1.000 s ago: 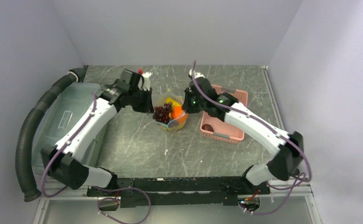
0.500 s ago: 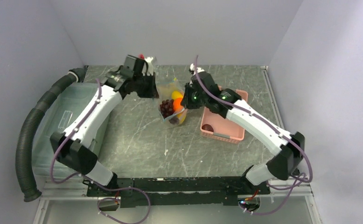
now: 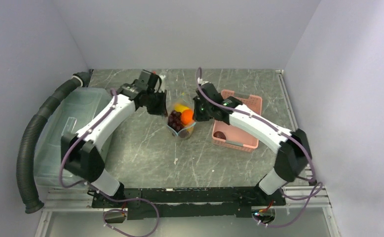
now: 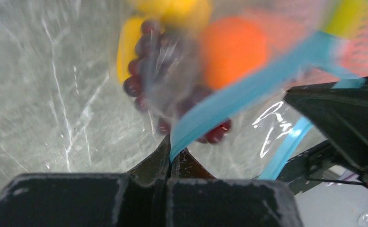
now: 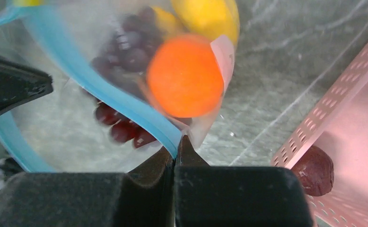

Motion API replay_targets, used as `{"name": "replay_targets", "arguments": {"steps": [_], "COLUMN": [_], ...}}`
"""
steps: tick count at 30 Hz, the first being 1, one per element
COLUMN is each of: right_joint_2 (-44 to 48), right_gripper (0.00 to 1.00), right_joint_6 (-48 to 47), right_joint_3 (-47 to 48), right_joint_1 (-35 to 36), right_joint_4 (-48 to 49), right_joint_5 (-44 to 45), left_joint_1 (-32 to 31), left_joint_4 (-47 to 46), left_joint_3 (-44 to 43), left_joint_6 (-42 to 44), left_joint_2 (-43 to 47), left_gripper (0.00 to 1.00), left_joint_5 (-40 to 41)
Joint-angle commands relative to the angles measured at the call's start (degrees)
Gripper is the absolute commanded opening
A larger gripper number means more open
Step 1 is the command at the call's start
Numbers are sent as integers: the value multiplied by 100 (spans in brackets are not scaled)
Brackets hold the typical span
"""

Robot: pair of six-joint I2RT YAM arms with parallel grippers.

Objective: Place the food in the zip-top bag and seal the zipper
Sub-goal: Adjust the zipper food storage bag at the center of the board.

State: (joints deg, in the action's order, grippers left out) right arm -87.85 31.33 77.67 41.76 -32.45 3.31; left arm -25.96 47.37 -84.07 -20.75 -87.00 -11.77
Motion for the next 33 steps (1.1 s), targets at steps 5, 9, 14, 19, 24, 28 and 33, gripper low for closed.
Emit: {"name": "replay_targets", "arguments": {"steps": [5,9,14,19,24,28,33], "right_joint_2": [9,328,700,522,66,-224,55], "right_gripper": [0,0,0,0,0,0,0], "right_joint_6": [-66,-171,-224,-145,20,31,4], "right_joint_3": [501,1028,1113,640,-191,-382,-163], "right_joint_1": [-80,-80,-80,-108,-311,-374,-370], "right_joint_4": [-171,-466,-539,-349,122,211,63], "right_joint_5": [1,84,243,231,-227,-296,-205], "left_joint_1": [-6,-6,-6,-6,-4,-1,-6], "left_joint_4": [161,619,733,440,-241,-445,-334], "left_joint_3": [-562,-1419,-1642,-1082,49,311,-20], "left_joint_6": [96,222,303,245,12,-33,-20], "left_joint_2": [-207,-63,178,4,-219,-595,-512], "left_gripper": [0,0,1,0,0,0,0], "left_joint_5": [-92,-80,6,-16,-229,-367,-370]}}
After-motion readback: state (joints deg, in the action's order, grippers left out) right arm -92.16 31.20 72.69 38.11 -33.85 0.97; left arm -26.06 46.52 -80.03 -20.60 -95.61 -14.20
